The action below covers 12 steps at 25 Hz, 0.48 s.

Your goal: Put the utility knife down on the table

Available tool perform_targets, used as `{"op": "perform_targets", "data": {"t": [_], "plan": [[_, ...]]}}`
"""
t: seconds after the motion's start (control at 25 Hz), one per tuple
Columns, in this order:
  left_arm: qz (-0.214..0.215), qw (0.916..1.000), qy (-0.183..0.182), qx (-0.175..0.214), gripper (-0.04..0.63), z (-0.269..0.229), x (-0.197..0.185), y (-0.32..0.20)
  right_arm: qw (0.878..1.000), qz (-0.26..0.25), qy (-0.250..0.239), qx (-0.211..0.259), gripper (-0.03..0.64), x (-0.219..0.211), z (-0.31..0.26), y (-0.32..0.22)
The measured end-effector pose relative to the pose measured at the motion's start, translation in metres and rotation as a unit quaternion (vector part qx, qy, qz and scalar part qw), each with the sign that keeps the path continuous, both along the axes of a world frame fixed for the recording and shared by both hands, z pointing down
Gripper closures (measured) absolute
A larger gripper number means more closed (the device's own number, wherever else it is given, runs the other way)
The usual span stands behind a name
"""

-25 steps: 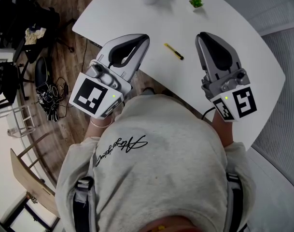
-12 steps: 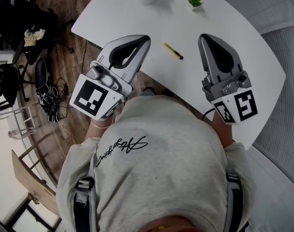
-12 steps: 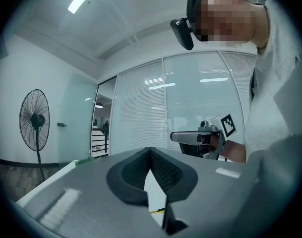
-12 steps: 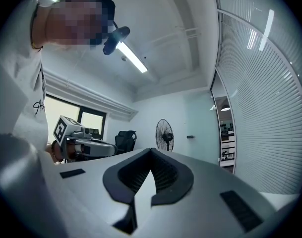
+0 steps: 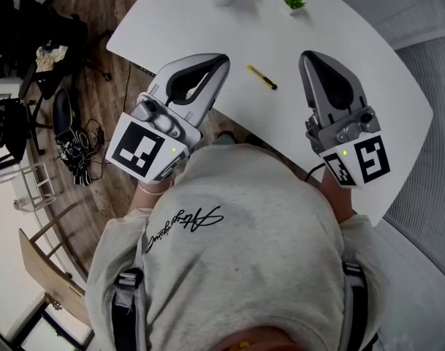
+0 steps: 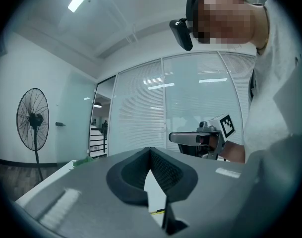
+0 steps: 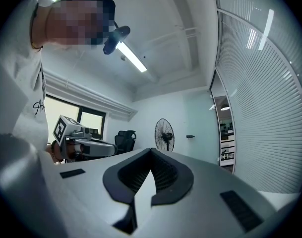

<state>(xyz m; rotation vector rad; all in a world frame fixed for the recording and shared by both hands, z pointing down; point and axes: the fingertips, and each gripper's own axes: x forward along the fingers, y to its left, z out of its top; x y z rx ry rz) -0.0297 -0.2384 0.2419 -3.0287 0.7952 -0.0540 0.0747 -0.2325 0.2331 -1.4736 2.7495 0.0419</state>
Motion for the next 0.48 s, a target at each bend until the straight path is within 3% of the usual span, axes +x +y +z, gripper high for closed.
{"op": "perform_targets", "data": {"t": [0.48], "plan": [[-0.001, 1.0, 0.0, 0.004, 0.597, -0.0001, -0.0018, -0.0013, 1.0, 0.002, 0.006, 0.002, 0.614, 0.0001, 0.0027, -0.0003]]}}
